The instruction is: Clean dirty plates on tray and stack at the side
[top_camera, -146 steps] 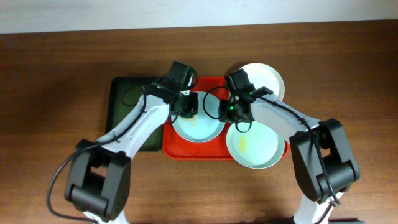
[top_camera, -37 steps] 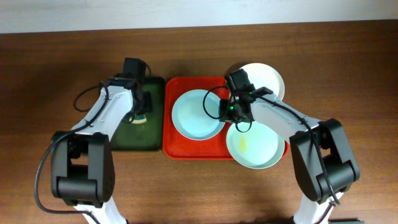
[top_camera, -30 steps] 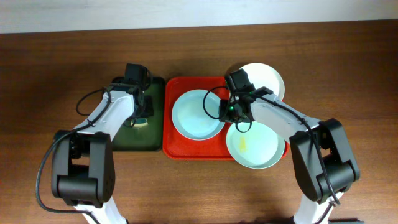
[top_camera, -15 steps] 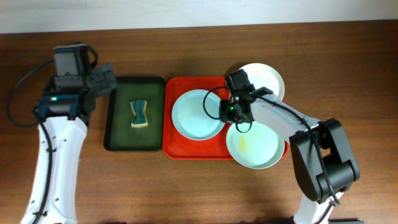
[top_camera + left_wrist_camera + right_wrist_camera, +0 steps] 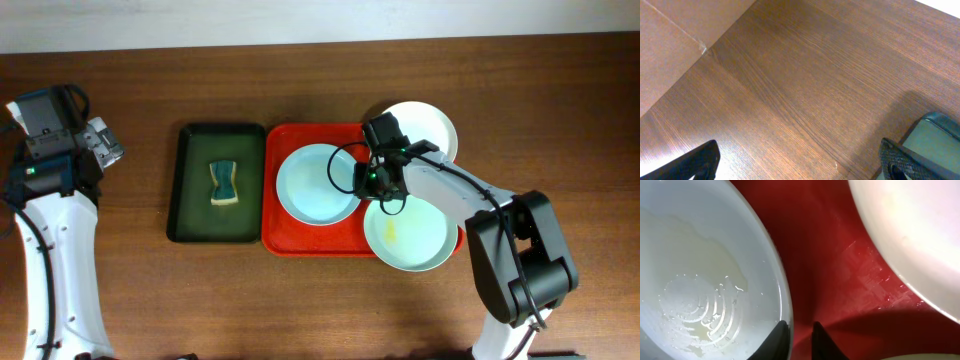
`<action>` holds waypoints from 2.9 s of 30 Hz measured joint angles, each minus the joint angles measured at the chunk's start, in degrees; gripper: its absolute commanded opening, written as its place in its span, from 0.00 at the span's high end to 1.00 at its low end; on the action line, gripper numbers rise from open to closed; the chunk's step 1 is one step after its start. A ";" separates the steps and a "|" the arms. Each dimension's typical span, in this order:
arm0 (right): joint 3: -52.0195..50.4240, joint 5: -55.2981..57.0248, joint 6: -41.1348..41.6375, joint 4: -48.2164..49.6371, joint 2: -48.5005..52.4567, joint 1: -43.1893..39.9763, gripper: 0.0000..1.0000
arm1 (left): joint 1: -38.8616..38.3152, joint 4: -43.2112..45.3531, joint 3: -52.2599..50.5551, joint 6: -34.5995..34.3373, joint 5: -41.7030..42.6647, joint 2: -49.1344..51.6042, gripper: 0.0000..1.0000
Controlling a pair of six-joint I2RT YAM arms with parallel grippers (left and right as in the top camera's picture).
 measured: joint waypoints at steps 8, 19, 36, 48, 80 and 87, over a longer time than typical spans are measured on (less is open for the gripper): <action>0.00 -0.17 -0.11 0.66 0.00 0.02 0.96 | 0.00 0.00 0.00 0.00 0.00 0.00 0.00; 12.46 -4.81 -0.15 -17.44 -4.50 -2.60 0.96 | 0.00 -0.09 0.00 0.00 0.00 0.00 0.01; 23.61 18.56 -0.61 -11.89 -3.98 19.82 0.96 | 0.00 -0.02 0.00 0.00 0.00 0.00 0.00; 23.61 43.56 -17.64 -0.66 -3.96 34.07 0.96 | 0.00 -0.02 0.02 0.00 0.00 0.00 0.01; 23.61 73.61 -52.61 23.34 -3.93 42.34 0.96 | 0.00 -0.02 0.00 0.00 0.00 0.00 0.01; 23.67 73.29 -40.72 17.46 -3.93 39.54 0.96 | 0.00 -0.02 0.00 0.00 0.00 0.00 0.01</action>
